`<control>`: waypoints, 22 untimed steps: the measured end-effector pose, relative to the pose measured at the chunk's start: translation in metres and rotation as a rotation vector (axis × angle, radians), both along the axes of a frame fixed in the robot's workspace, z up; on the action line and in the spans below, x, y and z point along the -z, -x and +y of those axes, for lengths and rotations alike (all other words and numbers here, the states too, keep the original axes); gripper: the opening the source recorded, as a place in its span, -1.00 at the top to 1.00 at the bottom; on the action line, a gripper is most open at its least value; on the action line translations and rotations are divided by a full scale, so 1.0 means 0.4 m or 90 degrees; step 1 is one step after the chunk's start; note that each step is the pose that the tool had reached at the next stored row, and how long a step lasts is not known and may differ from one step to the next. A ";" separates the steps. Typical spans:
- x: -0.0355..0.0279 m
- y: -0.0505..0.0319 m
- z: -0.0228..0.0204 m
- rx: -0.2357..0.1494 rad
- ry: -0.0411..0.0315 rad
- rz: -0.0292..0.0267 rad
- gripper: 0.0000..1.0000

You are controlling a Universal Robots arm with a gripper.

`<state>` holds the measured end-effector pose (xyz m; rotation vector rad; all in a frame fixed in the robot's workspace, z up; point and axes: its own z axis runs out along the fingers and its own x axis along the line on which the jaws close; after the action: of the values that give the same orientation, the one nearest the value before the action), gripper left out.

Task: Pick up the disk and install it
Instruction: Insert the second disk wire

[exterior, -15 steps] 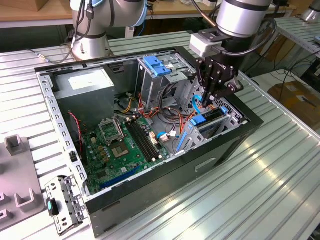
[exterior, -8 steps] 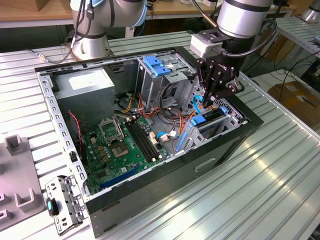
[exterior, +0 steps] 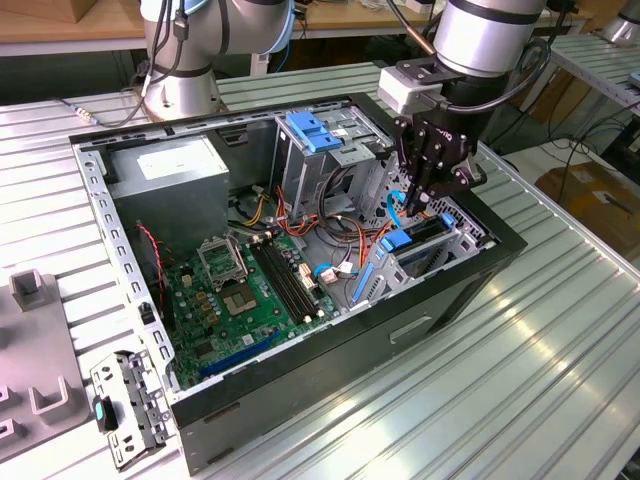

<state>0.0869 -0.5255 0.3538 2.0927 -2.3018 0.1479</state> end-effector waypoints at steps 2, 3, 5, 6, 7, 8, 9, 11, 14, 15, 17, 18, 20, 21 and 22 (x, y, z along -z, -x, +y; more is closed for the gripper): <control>0.000 0.000 0.000 0.000 0.0000 0.0000 0.68; 0.000 0.000 0.000 0.000 0.0000 0.0000 0.68; 0.000 0.000 0.000 0.000 0.0000 0.0000 0.68; 0.000 0.000 0.000 0.000 0.0000 0.0000 0.68; 0.000 0.000 0.000 0.000 0.0000 0.0000 0.68; 0.000 0.000 0.000 0.000 0.0000 0.0000 0.68; 0.000 0.000 0.000 0.000 -0.0001 0.0000 0.68; 0.000 0.000 -0.002 0.000 -0.0001 0.0000 0.68; 0.003 0.001 -0.037 0.000 -0.0015 -0.0019 0.68; 0.005 0.000 -0.043 0.000 -0.0027 -0.0021 0.68; 0.006 -0.006 -0.043 0.000 -0.0027 -0.0020 0.68; 0.007 -0.006 -0.043 0.000 -0.0028 -0.0020 0.68; 0.010 -0.006 -0.043 -0.001 -0.0028 -0.0021 0.68; 0.013 -0.006 -0.043 -0.001 -0.0028 -0.0020 0.68; 0.015 -0.007 -0.043 -0.001 -0.0029 -0.0021 0.68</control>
<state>0.0899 -0.5428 0.3479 2.0978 -2.3047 0.1463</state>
